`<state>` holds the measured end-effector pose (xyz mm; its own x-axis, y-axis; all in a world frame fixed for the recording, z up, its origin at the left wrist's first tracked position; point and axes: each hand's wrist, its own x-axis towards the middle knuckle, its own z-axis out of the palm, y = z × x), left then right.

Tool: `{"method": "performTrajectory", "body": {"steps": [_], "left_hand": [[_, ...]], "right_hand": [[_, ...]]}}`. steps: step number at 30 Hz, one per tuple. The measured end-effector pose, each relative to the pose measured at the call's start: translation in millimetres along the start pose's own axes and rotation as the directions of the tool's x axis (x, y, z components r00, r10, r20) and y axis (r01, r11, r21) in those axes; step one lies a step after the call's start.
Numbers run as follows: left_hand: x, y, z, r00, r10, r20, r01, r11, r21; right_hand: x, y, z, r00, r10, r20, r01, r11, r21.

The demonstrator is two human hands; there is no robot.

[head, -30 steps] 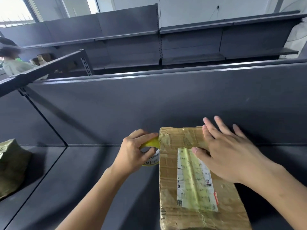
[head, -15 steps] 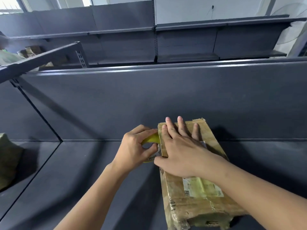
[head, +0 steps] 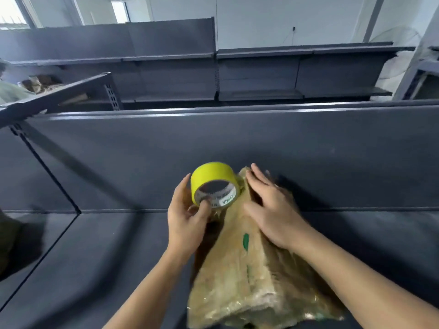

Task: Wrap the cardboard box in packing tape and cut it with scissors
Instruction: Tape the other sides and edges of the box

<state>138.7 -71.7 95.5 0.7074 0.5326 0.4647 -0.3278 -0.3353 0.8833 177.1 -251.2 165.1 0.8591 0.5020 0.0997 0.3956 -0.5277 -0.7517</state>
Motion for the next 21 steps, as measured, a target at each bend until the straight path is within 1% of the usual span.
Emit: {"method": "performTrajectory", "body": {"steps": [2,3,4,5,6,8,9,10,11,12,15,16,18,19,21], "left_hand": [[12.5,6.5,0.6,0.991,0.035,0.132,-0.042,0.998,0.050],[19.2,10.3,1.6,0.977,0.037,0.212,-0.058,0.994,0.095],[24.8,13.1,2.3,0.958,0.033,0.285,-0.077,0.986,0.147],[27.9,16.4,3.8,0.937,0.030,0.347,-0.099,0.978,0.184],[29.0,18.7,6.8,0.916,0.027,0.400,-0.120,0.971,0.209],[28.4,25.9,16.7,0.866,0.056,0.497,-0.196,0.952,0.234],[27.6,27.5,22.6,0.840,0.094,0.534,-0.267,0.929,0.256],[26.6,27.2,28.9,0.814,0.140,0.564,-0.351,0.892,0.286],[25.1,26.4,34.8,0.792,0.169,0.586,-0.417,0.851,0.319],[24.0,26.1,39.2,0.783,0.179,0.596,-0.455,0.818,0.353],[22.8,22.8,43.6,0.792,0.174,0.586,-0.465,0.794,0.391],[21.9,22.1,43.6,0.792,0.180,0.584,-0.472,0.787,0.398],[19.9,21.7,43.3,0.784,0.189,0.592,-0.489,0.776,0.399],[19.4,22.9,42.9,0.780,0.186,0.598,-0.492,0.772,0.402],[20.4,26.9,41.8,0.780,0.185,0.598,-0.500,0.758,0.418]], "right_hand": [[-4.5,13.7,4.6,0.997,0.006,-0.080,0.012,0.975,0.221],[-8.2,21.9,7.0,0.994,0.019,-0.105,0.014,0.953,0.304],[-11.7,30.5,7.5,0.993,0.041,-0.113,0.001,0.936,0.352],[-14.8,36.7,4.4,0.993,0.042,-0.106,-0.001,0.932,0.363],[-17.2,43.2,-3.5,0.996,0.037,-0.076,-0.009,0.942,0.336],[-19.1,53.9,-23.5,0.998,0.034,0.059,-0.044,0.983,0.180],[-19.6,57.6,-30.3,0.987,0.080,0.138,-0.091,0.993,0.070],[-20.9,59.6,-32.9,0.966,0.169,0.194,-0.165,0.986,-0.038],[-22.1,61.2,-31.8,0.944,0.255,0.210,-0.235,0.965,-0.118],[-23.5,64.2,-28.0,0.934,0.304,0.189,-0.273,0.946,-0.173],[-27.2,65.2,-14.7,0.951,0.290,0.109,-0.242,0.914,-0.325],[-28.3,62.5,-14.7,0.947,0.310,0.081,-0.252,0.877,-0.410],[-30.6,53.5,-19.0,0.934,0.356,0.037,-0.269,0.767,-0.583],[-31.2,50.1,-19.9,0.934,0.355,0.030,-0.256,0.728,-0.636],[-32.8,45.2,-20.8,0.945,0.325,0.026,-0.221,0.696,-0.683]]}}
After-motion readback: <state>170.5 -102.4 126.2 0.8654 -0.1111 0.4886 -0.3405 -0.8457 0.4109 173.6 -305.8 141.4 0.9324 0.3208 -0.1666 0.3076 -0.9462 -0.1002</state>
